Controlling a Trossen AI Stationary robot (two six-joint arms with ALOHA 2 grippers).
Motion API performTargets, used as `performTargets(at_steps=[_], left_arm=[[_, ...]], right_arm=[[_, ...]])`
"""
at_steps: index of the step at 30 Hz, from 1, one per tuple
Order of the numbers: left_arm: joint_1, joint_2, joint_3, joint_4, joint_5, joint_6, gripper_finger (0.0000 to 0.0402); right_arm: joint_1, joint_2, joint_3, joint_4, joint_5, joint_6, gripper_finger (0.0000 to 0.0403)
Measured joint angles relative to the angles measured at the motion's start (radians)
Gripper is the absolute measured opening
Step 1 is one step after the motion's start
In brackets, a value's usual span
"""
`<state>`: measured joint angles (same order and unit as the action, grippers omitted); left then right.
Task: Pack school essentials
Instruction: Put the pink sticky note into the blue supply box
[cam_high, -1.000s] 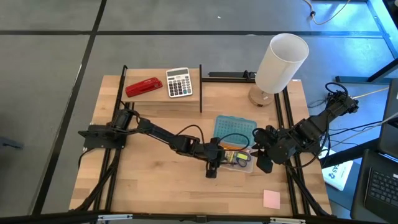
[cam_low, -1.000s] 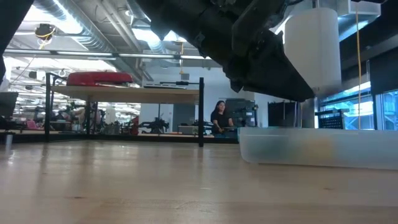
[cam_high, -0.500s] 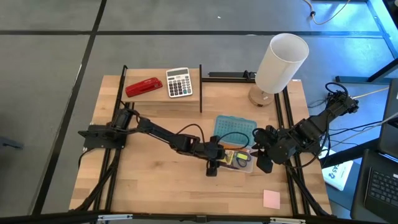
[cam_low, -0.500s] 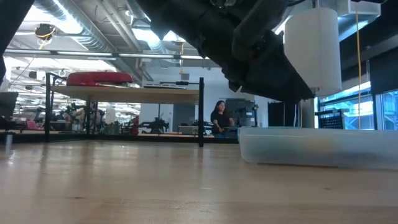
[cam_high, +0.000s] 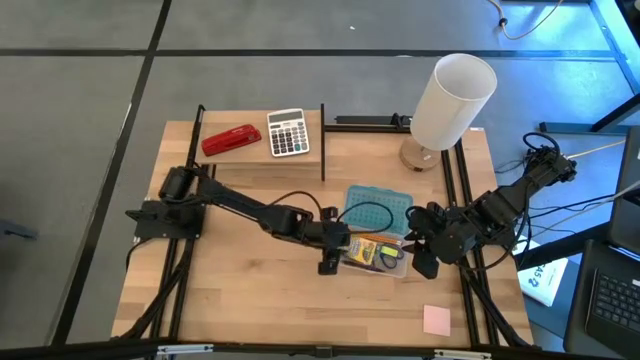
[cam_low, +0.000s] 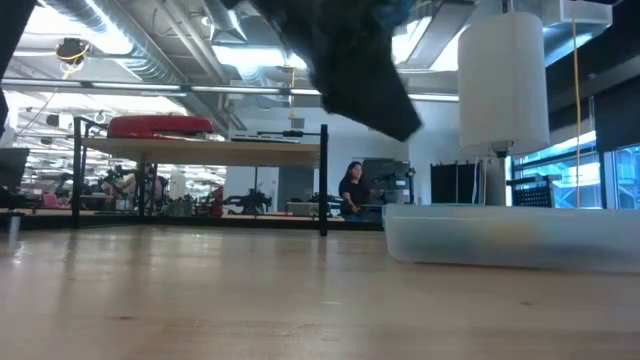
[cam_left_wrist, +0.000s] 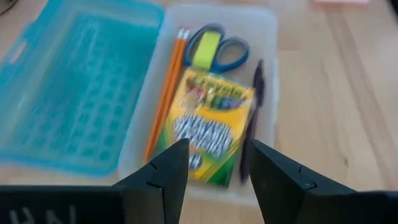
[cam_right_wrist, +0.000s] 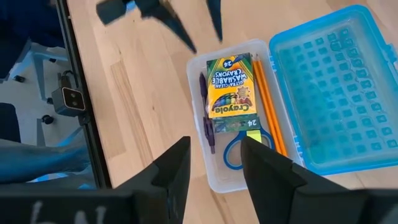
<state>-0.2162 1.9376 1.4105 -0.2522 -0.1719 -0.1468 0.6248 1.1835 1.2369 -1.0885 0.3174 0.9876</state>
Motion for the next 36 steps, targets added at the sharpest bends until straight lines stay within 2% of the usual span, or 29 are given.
performTargets(at_steps=[3,14,17,22,24,27,31,36], left_arm=[[-0.010,-0.043,0.000,-0.084,-0.028,-0.039,0.0156],[-0.057,-0.172,0.000,-0.366,-0.024,-0.220,0.0156],[-0.073,-0.211,0.000,-0.448,-0.026,-0.289,0.0156],[-0.123,-0.276,0.000,-0.567,-0.091,-0.388,0.0156],[-0.147,-0.299,0.000,-0.614,-0.131,-0.434,0.0156],[-0.181,-0.336,0.000,-0.671,-0.178,-0.505,0.0156],[-0.222,-0.374,0.000,-0.744,-0.221,-0.606,0.0156],[-0.262,-0.406,0.000,-0.808,-0.273,-0.686,0.0156]], right_arm=[[0.000,0.000,0.000,0.000,-0.009,-0.003,0.0142],[0.000,0.000,0.000,0.009,-0.013,0.001,0.0142],[0.000,0.000,0.000,0.009,0.014,-0.006,0.0142],[0.001,0.000,0.000,0.016,0.019,-0.021,0.0142],[0.012,0.000,0.000,0.030,-0.011,0.011,0.0142],[0.029,0.000,0.000,0.031,-0.088,0.075,0.0142],[0.070,0.001,0.000,0.027,-0.111,0.238,0.0142],[0.142,0.013,0.000,-0.003,-0.113,0.604,0.0142]])
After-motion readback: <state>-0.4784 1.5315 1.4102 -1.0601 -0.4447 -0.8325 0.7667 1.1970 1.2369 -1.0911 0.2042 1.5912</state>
